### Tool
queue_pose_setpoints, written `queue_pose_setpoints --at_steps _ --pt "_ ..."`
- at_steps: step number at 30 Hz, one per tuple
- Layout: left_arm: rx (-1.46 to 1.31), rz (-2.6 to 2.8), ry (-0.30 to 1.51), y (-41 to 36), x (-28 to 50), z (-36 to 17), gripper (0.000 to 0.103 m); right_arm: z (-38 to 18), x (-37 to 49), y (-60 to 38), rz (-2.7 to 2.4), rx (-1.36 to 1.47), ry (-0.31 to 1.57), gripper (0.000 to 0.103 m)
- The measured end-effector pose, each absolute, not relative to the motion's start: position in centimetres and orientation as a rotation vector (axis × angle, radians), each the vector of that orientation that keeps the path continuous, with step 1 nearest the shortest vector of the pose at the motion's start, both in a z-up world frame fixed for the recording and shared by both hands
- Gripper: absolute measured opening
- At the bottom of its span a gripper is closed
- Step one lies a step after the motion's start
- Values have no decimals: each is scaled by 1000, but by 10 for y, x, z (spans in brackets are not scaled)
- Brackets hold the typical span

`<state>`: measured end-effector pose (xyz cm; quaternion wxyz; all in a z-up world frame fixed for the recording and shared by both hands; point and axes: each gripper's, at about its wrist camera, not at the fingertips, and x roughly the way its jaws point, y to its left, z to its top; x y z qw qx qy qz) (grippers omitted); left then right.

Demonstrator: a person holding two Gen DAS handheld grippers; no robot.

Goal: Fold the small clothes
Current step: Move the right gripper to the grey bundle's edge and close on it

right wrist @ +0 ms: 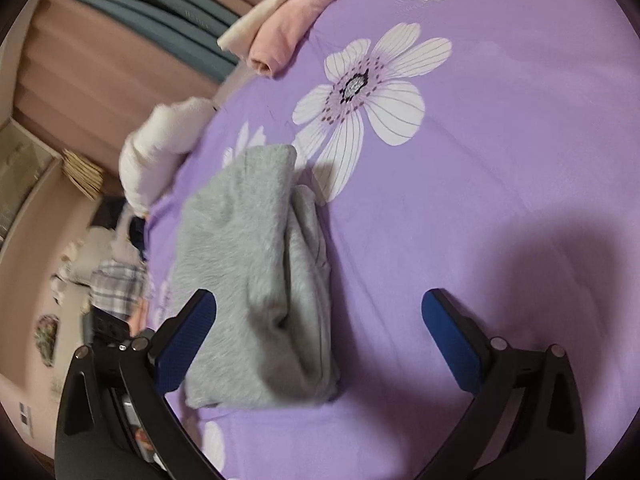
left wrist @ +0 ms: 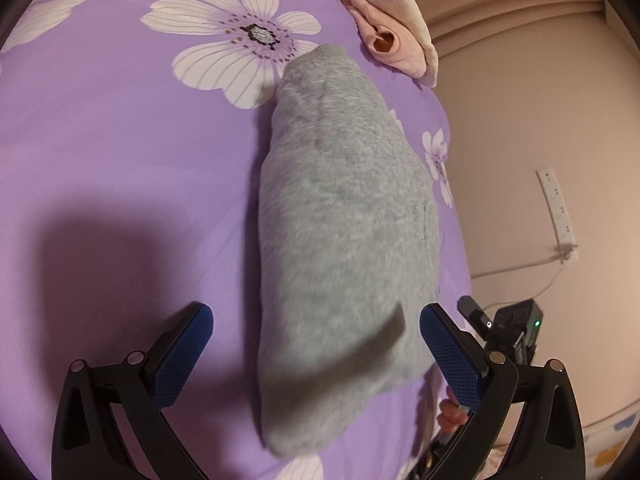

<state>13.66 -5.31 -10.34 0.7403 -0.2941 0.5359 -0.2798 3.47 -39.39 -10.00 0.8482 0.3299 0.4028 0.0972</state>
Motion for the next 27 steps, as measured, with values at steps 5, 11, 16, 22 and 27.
queue_pose_setpoints --at_steps 5,11,16,22,27 --pt "-573 -622 1182 -72 153 -104 101 -103 60 -379 237 608 897 103" --pt "-541 -649 1193 -91 165 -106 102 -108 82 -369 321 584 923 103" --pt "-554 -652 1199 -94 170 -108 101 -109 94 -368 383 628 926 103" --pt "-610 -648 1205 -87 177 -111 101 -111 100 -367 445 654 912 103" --pt "-616 -634 1200 -88 178 -110 101 -111 104 -366 441 653 905 95"
